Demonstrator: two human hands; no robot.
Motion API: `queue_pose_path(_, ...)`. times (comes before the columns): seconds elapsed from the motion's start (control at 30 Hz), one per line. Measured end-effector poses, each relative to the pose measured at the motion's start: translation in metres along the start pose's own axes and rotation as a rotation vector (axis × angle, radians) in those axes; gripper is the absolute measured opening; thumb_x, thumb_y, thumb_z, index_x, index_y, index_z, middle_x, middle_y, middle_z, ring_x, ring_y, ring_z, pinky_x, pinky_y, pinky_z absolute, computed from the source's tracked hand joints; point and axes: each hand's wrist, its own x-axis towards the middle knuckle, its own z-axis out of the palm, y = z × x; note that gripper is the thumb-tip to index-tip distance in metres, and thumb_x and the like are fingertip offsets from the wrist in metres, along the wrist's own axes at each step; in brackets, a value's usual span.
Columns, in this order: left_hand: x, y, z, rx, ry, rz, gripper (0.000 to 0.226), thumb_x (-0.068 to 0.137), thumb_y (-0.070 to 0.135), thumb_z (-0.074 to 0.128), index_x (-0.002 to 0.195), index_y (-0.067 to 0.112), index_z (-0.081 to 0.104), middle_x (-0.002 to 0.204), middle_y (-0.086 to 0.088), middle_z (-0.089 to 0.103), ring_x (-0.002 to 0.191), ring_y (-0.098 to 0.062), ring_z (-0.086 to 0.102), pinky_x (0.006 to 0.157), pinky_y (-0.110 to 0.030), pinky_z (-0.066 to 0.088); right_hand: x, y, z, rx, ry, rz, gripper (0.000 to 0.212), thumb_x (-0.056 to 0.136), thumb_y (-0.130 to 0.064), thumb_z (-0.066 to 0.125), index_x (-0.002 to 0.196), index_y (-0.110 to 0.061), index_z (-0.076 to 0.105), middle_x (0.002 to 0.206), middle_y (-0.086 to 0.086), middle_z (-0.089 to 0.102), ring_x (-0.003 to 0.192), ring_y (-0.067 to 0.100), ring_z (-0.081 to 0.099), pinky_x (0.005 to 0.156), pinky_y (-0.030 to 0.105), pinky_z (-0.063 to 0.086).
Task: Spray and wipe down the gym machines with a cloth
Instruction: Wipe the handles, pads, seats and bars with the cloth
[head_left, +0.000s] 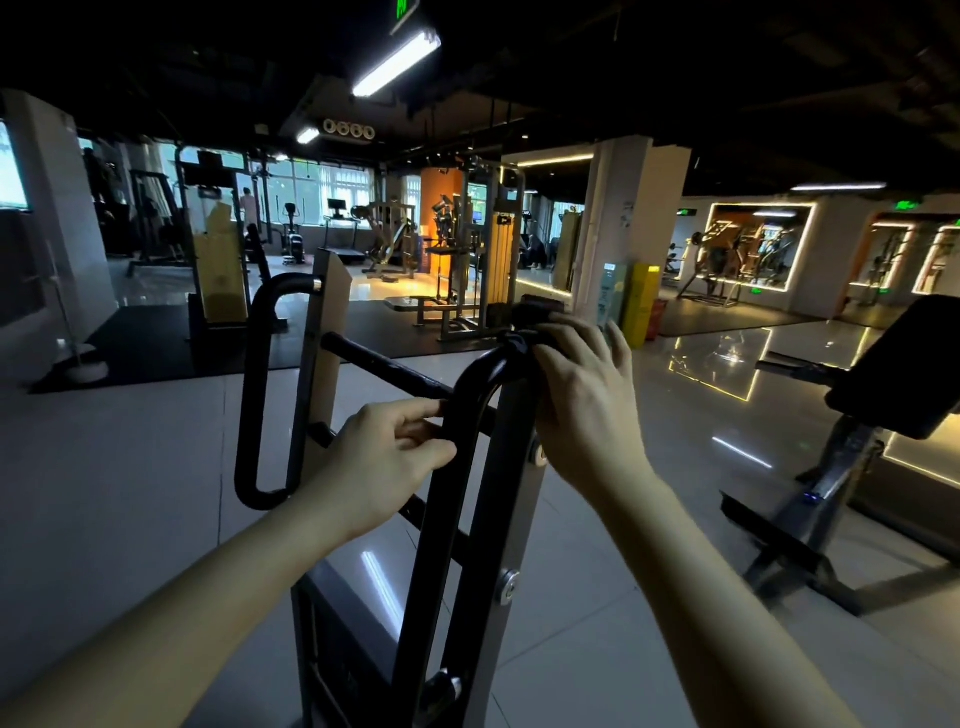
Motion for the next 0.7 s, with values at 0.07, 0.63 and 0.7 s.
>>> queue_pose_path(0.07, 0.000, -0.001, 0.001, 0.024, 0.028, 0.023, 0.036, 0.093, 0.012, 0.071, 0.106, 0.046, 0.068, 0.101, 0.018, 0.077, 0.099, 0.002, 0.071, 0.094, -0.020, 0.051, -0.014, -0.011, 0.010, 0.080, 0.080, 0.112, 0.037, 0.091, -0.014, 0.064, 0.127, -0.014, 0.070, 0.135, 0.008, 0.063, 0.133, 0.033, 0.049, 0.111, 0.053, 0.038)
queue_pose_path(0.63, -0.007, 0.001, 0.008, 0.002, 0.058, -0.005, 0.034, 0.096, 0.016, 0.068, 0.127, 0.031, 0.070, 0.109, 0.016, 0.076, 0.108, 0.000, 0.069, 0.102, -0.025, 0.050, 0.014, -0.027, 0.008, 0.327, 0.145, 0.130, 0.028, 0.092, -0.004, 0.063, 0.118, -0.003, 0.074, 0.115, 0.015, 0.065, 0.108, 0.035, 0.057, 0.084, 0.047, 0.055)
queue_pose_path(0.7, -0.009, 0.001, 0.010, 0.012, 0.083, -0.014, 0.035, 0.096, 0.014, 0.067, 0.126, 0.033, 0.070, 0.110, 0.017, 0.076, 0.107, 0.001, 0.069, 0.100, -0.024, 0.050, 0.017, -0.023, 0.011, 0.340, 0.098, 0.136, 0.029, 0.088, 0.001, 0.064, 0.115, -0.005, 0.075, 0.109, 0.013, 0.063, 0.106, 0.037, 0.054, 0.079, 0.050, 0.052)
